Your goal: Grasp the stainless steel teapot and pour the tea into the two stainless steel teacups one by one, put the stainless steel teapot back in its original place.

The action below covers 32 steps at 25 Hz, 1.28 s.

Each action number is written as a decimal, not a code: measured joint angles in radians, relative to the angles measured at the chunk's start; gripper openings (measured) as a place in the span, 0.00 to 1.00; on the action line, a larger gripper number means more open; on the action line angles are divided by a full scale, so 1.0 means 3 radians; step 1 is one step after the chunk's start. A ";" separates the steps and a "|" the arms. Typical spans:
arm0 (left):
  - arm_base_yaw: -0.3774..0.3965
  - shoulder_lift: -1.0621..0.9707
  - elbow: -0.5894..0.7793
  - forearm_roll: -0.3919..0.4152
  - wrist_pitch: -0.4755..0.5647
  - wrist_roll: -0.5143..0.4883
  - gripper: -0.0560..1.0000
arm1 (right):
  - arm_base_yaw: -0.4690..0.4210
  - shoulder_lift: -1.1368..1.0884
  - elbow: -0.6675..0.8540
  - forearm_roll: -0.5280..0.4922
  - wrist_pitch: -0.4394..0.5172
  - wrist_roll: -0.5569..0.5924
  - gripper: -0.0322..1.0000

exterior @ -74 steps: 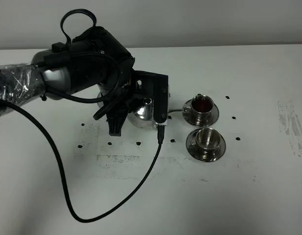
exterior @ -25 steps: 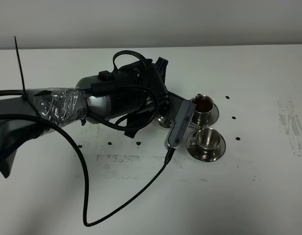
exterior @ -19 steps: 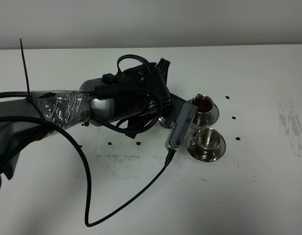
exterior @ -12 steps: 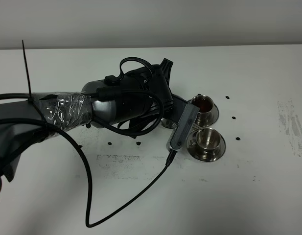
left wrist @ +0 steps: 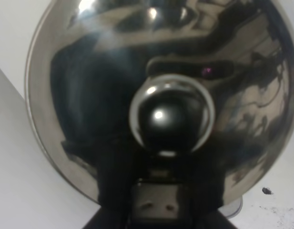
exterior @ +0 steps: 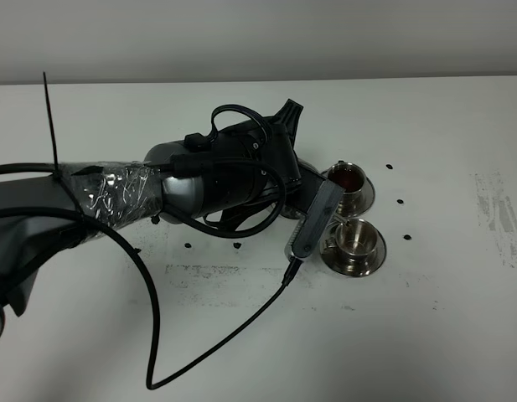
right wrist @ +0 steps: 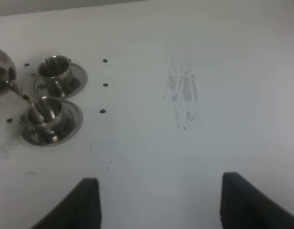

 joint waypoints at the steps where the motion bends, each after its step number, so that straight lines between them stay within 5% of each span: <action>1: -0.0003 0.0000 0.0000 0.0005 0.0000 -0.0002 0.23 | 0.0000 0.0000 0.0000 0.0000 0.0000 0.0000 0.54; 32: -0.0020 0.0000 0.0000 0.0323 0.0030 -0.0062 0.23 | 0.0000 0.0000 0.0000 0.0000 0.0000 0.0000 0.54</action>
